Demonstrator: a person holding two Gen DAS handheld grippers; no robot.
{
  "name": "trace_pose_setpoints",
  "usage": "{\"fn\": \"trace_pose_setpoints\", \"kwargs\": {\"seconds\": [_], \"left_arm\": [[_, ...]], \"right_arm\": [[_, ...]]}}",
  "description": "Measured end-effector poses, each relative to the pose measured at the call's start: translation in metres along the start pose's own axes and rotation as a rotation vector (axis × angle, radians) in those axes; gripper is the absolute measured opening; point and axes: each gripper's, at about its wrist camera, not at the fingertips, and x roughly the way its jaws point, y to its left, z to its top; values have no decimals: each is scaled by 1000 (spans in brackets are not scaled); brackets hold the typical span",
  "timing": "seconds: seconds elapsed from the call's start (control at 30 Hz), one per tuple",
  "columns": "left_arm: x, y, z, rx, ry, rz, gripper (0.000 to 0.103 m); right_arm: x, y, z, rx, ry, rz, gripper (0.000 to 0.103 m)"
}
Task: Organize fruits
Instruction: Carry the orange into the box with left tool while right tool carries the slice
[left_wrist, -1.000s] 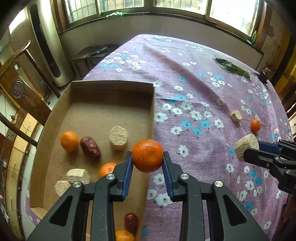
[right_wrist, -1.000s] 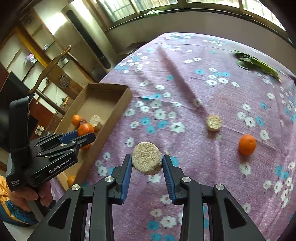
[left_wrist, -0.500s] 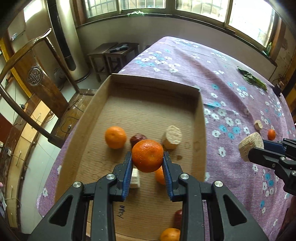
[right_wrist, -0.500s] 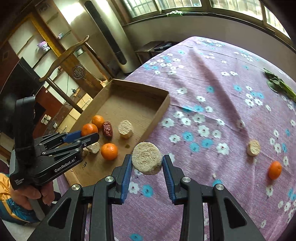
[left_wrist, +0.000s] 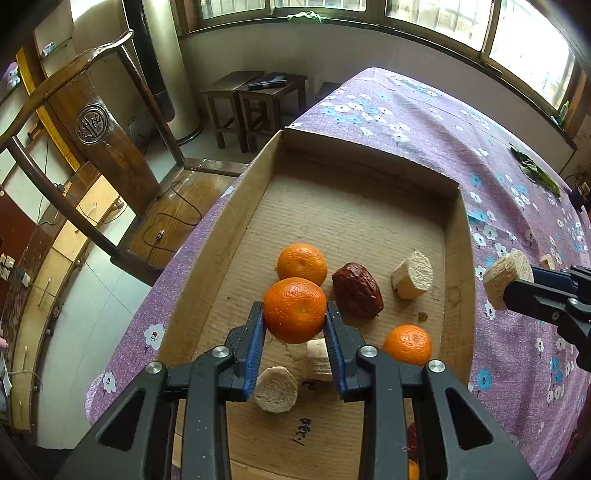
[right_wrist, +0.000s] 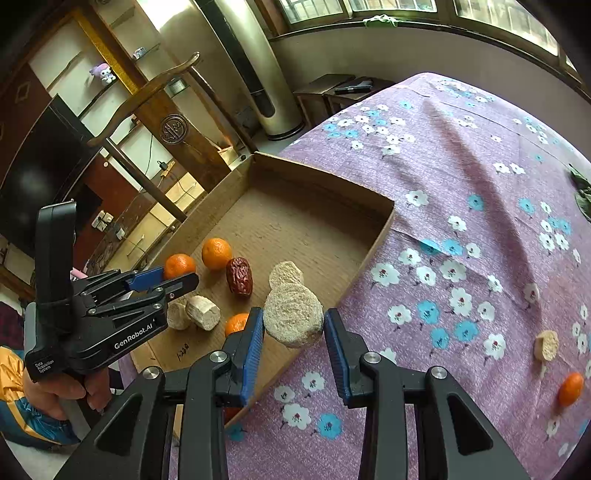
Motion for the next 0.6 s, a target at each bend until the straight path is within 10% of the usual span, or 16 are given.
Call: {"fn": "trace_pose_setpoints", "kwargs": {"seconds": [0.6], "left_arm": [[20,11,8,-48,43,-6,30]], "right_arm": [[38,-3,42,-50,38,22,37]]}}
